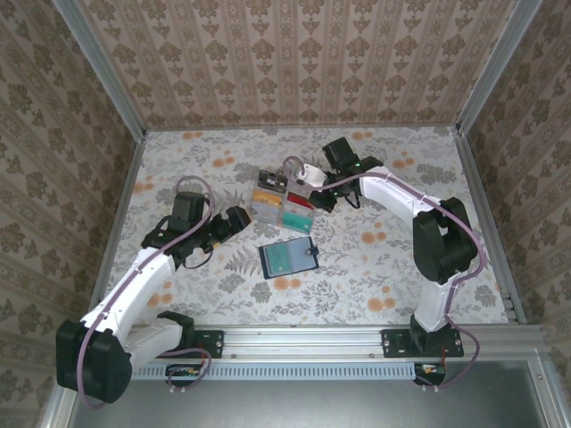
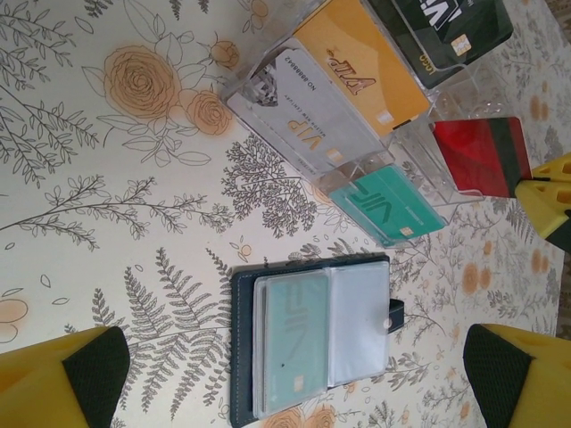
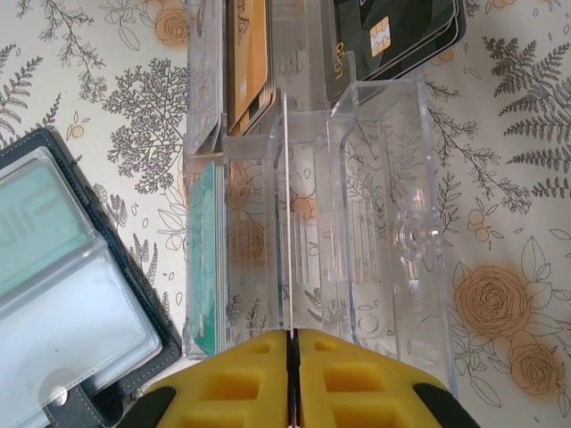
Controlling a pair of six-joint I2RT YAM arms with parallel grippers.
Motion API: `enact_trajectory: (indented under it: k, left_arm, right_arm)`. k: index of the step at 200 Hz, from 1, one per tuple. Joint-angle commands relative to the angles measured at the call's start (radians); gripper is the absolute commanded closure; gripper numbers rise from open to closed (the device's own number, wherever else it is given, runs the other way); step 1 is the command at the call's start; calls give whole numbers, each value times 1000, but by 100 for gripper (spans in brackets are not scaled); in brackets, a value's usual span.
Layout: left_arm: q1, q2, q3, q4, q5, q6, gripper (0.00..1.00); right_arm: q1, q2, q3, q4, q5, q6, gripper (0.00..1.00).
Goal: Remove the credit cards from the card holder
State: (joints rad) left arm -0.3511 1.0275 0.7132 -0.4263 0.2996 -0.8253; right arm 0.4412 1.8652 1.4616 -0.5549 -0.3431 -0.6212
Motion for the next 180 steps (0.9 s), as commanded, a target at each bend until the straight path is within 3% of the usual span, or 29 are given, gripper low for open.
enact_trajectory:
  k: [1, 92, 114, 180]
  left_arm:
    - [12, -18, -6, 7, 17, 14, 0]
    - [15, -25, -13, 0, 19, 15, 0]
    - [16, -26, -14, 1, 19, 14, 0]
    - [17, -22, -27, 14, 21, 12, 0]
  right_arm:
    - [10, 14, 39, -21, 5, 25, 86]
    - [16, -19, 34, 58, 82, 132, 80]
    - [25, -58, 22, 62, 82, 193, 74]
    - [149, -106, -60, 40, 78, 390, 67]
